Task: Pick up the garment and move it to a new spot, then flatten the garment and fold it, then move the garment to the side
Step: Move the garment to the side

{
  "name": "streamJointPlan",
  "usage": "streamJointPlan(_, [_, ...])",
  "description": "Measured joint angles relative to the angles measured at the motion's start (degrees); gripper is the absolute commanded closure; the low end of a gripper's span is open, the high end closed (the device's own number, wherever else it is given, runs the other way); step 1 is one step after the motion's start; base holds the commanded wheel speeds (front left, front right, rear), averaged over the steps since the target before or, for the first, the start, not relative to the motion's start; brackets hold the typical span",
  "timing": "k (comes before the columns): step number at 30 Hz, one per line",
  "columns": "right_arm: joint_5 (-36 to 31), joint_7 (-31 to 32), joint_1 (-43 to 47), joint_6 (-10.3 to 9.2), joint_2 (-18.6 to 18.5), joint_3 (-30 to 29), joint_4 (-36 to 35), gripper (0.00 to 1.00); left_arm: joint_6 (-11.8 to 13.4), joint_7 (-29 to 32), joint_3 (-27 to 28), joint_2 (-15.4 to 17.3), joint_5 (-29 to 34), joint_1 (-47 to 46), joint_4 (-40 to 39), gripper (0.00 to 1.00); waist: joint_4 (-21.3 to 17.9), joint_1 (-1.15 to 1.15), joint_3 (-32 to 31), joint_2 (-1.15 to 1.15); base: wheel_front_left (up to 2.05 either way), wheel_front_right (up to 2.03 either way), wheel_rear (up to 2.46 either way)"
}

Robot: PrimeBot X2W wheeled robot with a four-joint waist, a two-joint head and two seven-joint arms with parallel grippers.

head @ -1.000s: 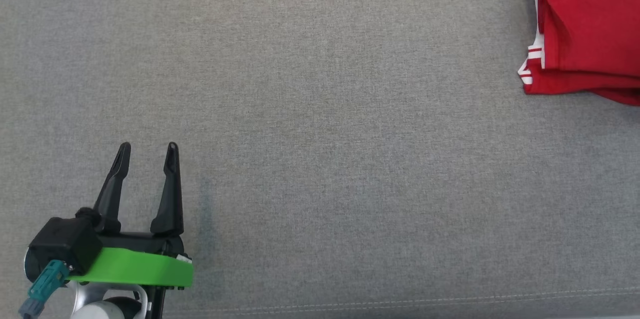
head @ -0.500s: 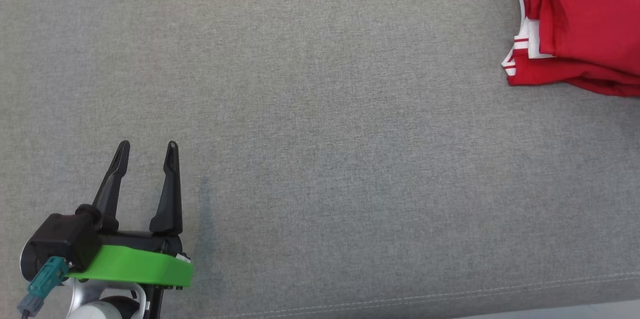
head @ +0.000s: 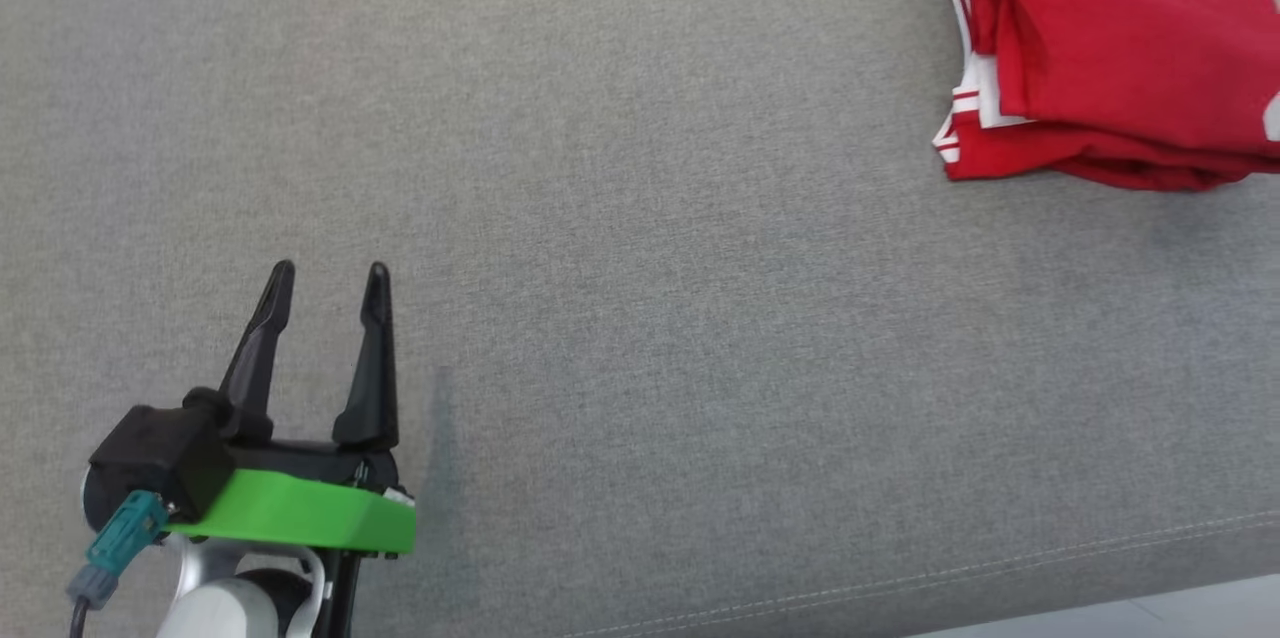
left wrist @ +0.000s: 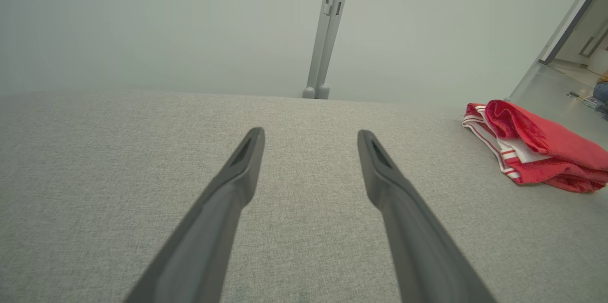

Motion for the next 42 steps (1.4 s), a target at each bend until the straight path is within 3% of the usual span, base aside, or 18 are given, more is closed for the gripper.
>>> streamJointPlan(7, [-1.19,-3.71,-0.47,1.49,3.05,1.71,-1.68,0.00,-0.51,-1.80,-0.07,-2.12,-1.15,-3.11,3.08,0.00,-1.75,0.00,-3.33,0.00,0.00,0.00,0.00])
streamJointPlan(22, [-2.57,-6.05,4.20,1.40,10.53,1.94,-7.12,0.00,-0.35,-4.31,2.97,-3.81,-0.11,-3.11,10.62,0.00,-4.66,0.00,-11.66,0.00,0.00,0.00,0.00])
streamJointPlan(42, [-8.99,-6.05,20.43,-1.89,19.49,0.86,-25.65,0.00,0.33,-5.54,5.49,-5.24,1.26,0.41,13.88,0.00,-2.97,0.00,-16.57,0.00,0.00,0.00,0.00])
